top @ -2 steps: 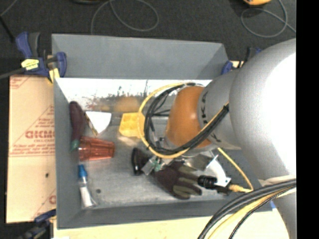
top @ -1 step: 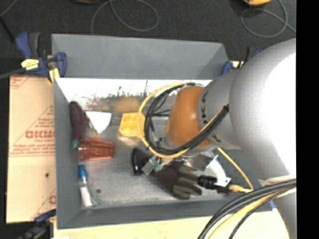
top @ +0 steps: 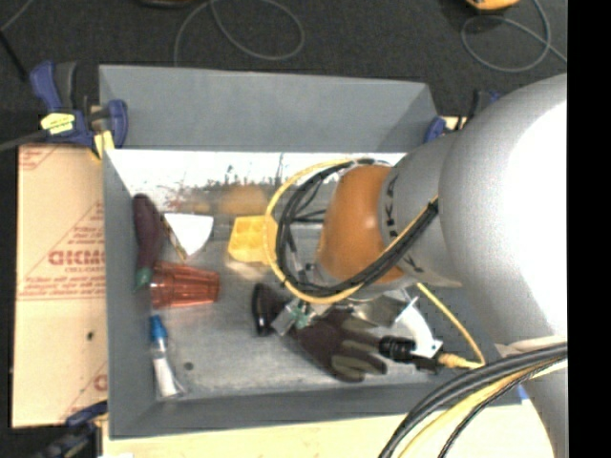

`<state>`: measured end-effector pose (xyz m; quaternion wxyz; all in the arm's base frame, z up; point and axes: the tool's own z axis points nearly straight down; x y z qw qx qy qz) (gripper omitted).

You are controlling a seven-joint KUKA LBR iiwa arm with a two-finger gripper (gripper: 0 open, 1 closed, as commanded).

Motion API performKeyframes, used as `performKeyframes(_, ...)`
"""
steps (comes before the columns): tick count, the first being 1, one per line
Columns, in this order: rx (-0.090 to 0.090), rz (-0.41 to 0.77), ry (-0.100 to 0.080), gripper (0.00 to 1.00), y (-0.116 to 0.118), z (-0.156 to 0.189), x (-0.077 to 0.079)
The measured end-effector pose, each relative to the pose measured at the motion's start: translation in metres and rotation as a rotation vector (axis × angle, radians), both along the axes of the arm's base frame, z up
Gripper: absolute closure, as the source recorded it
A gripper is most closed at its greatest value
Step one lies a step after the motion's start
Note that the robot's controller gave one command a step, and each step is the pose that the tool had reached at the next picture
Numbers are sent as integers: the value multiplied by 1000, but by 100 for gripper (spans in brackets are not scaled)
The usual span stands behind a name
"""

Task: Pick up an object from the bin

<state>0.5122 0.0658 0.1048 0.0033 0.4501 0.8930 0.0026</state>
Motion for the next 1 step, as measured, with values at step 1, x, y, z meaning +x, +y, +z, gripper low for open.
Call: performKeyframes(1,0,0,0,100,0,0,0)
